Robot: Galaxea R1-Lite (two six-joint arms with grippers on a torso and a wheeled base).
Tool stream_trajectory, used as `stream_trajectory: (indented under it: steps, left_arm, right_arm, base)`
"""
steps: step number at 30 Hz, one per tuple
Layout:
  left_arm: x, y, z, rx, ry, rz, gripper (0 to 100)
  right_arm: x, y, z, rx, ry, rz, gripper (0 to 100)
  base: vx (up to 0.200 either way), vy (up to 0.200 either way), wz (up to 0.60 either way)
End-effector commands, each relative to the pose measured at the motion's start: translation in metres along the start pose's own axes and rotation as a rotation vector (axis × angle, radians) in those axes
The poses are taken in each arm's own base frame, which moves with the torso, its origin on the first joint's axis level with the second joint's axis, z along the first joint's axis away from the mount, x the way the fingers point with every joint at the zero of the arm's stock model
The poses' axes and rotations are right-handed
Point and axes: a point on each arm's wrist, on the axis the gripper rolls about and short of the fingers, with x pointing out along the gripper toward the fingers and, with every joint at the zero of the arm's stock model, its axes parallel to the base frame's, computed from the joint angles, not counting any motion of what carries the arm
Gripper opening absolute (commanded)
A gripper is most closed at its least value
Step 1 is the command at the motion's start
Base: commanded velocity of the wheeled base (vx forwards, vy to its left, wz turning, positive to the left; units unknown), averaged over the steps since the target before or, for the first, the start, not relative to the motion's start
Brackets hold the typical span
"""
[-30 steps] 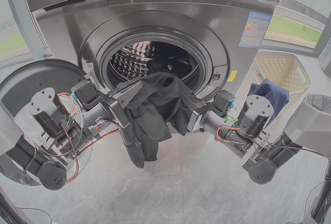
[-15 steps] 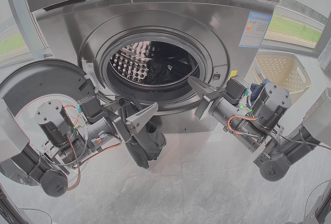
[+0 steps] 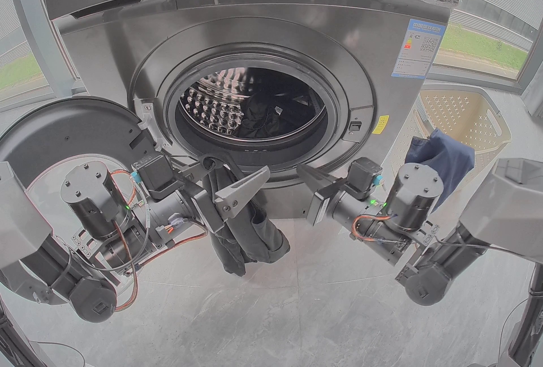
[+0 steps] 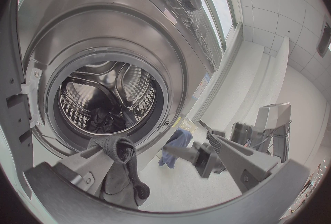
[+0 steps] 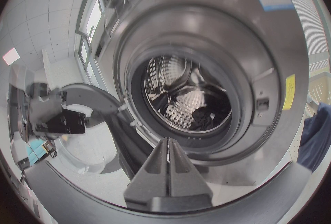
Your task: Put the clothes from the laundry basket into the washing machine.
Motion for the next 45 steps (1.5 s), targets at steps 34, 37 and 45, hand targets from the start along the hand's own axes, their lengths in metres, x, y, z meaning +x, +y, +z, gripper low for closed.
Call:
stream_trajectory:
  steps: [34,37,45]
  left_arm:
    - [0.001,-0.008,0.027,0.026,-0.102,-0.023,100]
    - [0.001,-0.008,0.027,0.025,-0.101,-0.023,100]
    - [0.001,-0.008,0.027,0.025,-0.099,-0.022,100]
  right_arm:
    - [0.043,0.011,-0.074,-0.017,0.085,0.056,100]
    - [0.044,0.011,-0.073,-0.017,0.079,0.060,100]
    - [0.055,0.017,-0.086,-0.014,0.063,0.096,100]
  base:
    - [0.000,0.000,0.00]
    - [0.000,0.000,0.00]
    - [0.000,0.000,0.00]
